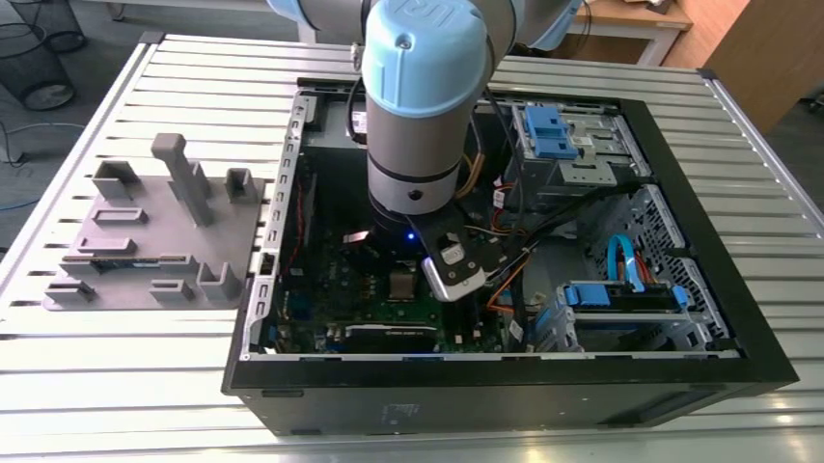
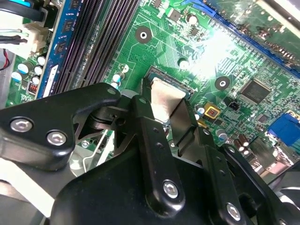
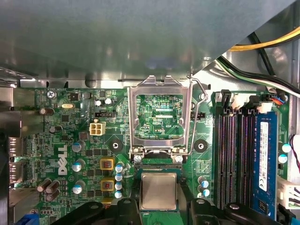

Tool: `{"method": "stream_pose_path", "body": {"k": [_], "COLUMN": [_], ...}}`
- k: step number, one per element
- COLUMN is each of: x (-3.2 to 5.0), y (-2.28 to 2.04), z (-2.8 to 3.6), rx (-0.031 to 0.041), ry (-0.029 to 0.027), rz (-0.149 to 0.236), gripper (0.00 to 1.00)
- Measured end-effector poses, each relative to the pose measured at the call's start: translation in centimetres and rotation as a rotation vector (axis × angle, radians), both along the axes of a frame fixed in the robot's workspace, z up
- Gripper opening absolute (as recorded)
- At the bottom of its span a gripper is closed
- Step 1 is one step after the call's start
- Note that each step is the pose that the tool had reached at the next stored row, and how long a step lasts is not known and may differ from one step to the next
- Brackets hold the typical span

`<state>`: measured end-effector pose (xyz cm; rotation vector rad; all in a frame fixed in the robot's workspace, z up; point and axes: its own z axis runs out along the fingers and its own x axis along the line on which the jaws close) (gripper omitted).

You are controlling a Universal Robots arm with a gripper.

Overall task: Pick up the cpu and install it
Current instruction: 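Place the cpu into insertion slot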

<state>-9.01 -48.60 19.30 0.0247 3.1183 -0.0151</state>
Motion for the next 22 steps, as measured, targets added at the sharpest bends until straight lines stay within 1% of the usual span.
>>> {"method": "stream_pose_path", "body": {"k": [6, 7, 16, 17, 22], "x": [0.0, 0.0, 0.01, 0.01, 0.0], "y": [-0.01, 0.0, 0.0, 0.0, 0.0], "z": [0.08, 0.07, 0.16, 0.16, 0.2], "rx": [-0.0005, -0.0002, -0.0003, -0.0001, 0.0], "ry": [0.0003, 0.0001, 0.0, 0.0001, 0.0001], "rz": [0.0, 0.0, 0.0, 0.0, 0.0], "gripper": [0.42, 0.38, 0.36, 0.31, 0.31]}}
